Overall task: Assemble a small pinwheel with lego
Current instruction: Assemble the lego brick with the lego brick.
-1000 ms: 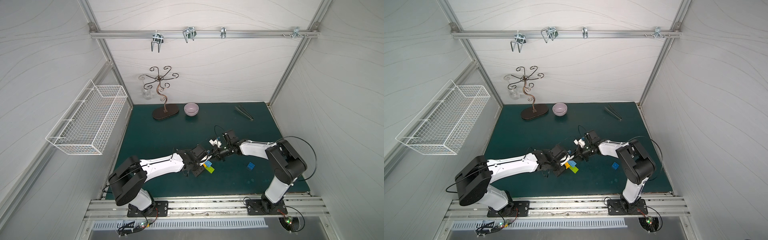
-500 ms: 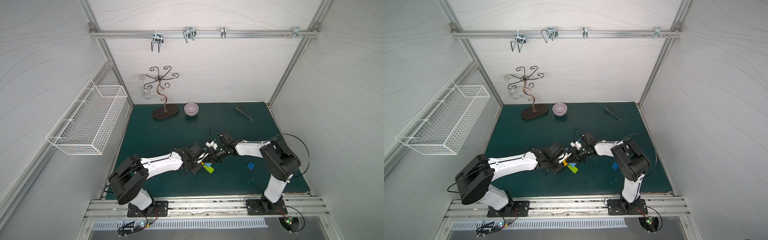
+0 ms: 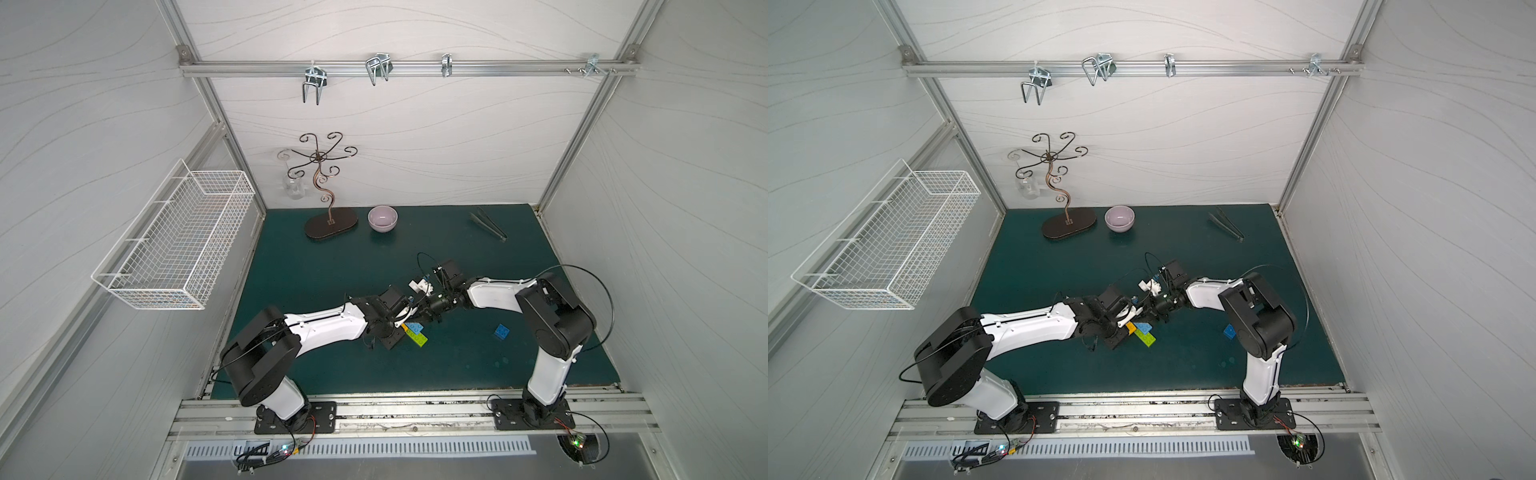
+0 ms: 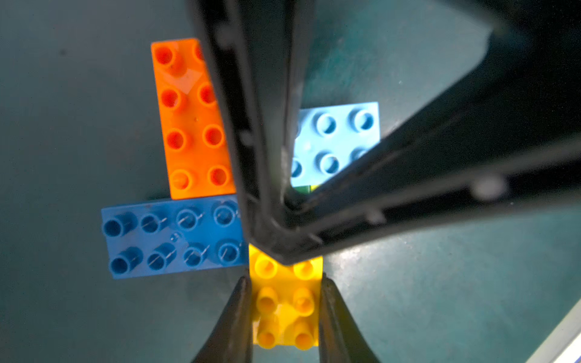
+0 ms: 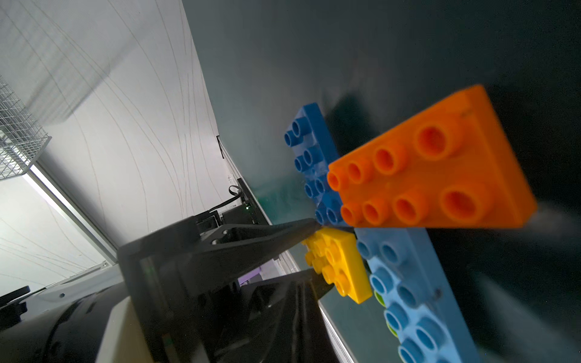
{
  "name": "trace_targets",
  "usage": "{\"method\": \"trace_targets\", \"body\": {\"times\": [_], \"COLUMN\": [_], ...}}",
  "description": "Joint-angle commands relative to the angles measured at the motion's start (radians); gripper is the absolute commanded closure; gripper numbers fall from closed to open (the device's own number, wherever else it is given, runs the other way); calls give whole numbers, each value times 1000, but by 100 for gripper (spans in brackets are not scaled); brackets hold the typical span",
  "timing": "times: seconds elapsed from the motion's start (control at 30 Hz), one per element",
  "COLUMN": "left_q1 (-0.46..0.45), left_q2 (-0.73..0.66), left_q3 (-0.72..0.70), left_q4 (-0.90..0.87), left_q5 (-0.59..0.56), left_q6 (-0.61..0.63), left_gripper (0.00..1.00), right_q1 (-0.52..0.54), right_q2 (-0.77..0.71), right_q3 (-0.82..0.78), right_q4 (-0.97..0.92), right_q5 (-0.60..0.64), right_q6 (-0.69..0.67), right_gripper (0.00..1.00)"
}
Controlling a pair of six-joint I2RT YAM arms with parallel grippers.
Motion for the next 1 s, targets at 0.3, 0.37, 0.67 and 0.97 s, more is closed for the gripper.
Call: {"method": "trace_targets", "body": {"times": [0.3,0.37,0.67,0.97], "left_q1": [4,4,11,14], "left_q2": [44,50,58,53], "left_q3": [38,46,54,56], "left_q4": [36,29,26,20], "left_q5": [12,10,30,33], "left_q6": [21,27,46,88], "left_gripper": [100,100,100,100], "right_q1": [12,11,17,5], "right_q2": [63,73,122,59], "right_q3": [27,30,39,21], "right_q4": [-54,-67,-76,57], "right_q5": [4,11,3,-73], "right_q6": [-48,-58,-71,22], "right_gripper": [100,100,100,100]}}
